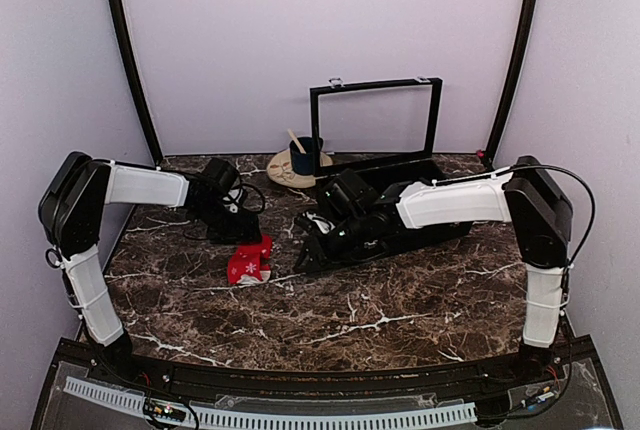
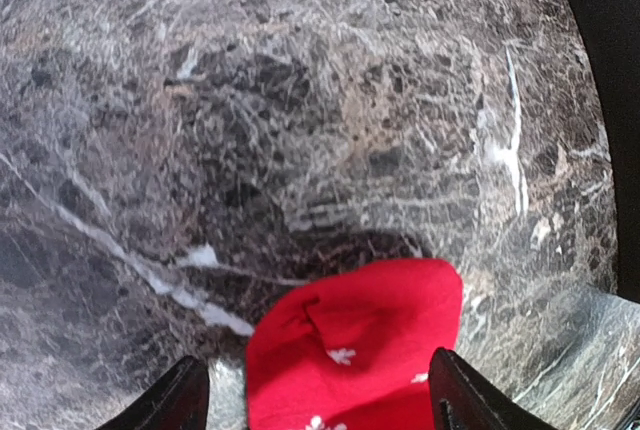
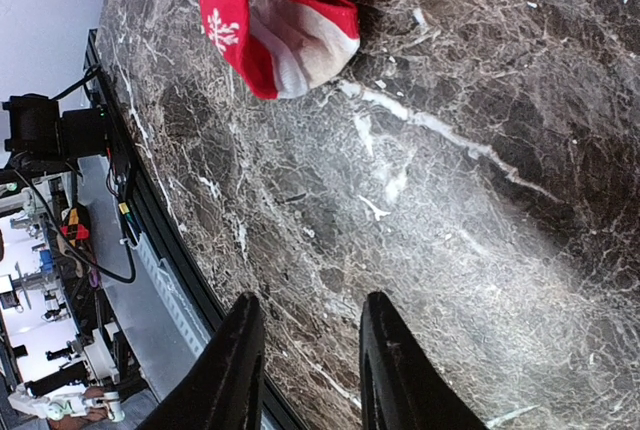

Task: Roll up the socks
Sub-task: Pick up the sock from the center of the board.

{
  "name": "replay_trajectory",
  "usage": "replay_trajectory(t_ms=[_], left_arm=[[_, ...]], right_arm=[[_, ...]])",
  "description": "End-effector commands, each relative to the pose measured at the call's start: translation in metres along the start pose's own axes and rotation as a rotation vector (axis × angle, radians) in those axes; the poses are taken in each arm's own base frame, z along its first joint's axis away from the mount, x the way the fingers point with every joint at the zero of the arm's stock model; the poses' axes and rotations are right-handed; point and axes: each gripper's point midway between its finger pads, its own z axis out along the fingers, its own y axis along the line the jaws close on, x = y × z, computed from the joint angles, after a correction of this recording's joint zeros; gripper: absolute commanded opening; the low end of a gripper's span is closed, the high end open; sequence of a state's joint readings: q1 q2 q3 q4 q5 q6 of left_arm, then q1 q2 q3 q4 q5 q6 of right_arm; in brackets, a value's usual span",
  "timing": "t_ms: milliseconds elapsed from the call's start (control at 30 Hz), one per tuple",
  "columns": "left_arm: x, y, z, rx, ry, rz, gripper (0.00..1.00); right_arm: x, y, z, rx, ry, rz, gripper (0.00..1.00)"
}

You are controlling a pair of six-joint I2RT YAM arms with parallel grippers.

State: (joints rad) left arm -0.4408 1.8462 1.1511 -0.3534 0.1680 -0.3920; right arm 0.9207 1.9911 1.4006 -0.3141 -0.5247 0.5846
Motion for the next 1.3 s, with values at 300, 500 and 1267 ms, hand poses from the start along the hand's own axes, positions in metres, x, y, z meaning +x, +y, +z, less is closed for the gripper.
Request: replay_trajectory(t_ms=[300,500,1267], left_arm=[[-0.026,-0.004,0.012,-0.029,-0.020,0.044,0.62],[-0.020,-0.003,0.021,-0.045,0.014,0.062,0.54],[-0.036,-0.010,-0.017,-0.064,-0.098,0.075,0.00]], right_arm=[[-0.005,0.011,-0.014,-0.033,-0.044,-0.040,0.32],[-0.003,0.008,-0.015,-0.023,-0.039,-0.041,0.33],[-0.005,-0.001,-0.019,0.017,-0.029,-0.067,0.34]])
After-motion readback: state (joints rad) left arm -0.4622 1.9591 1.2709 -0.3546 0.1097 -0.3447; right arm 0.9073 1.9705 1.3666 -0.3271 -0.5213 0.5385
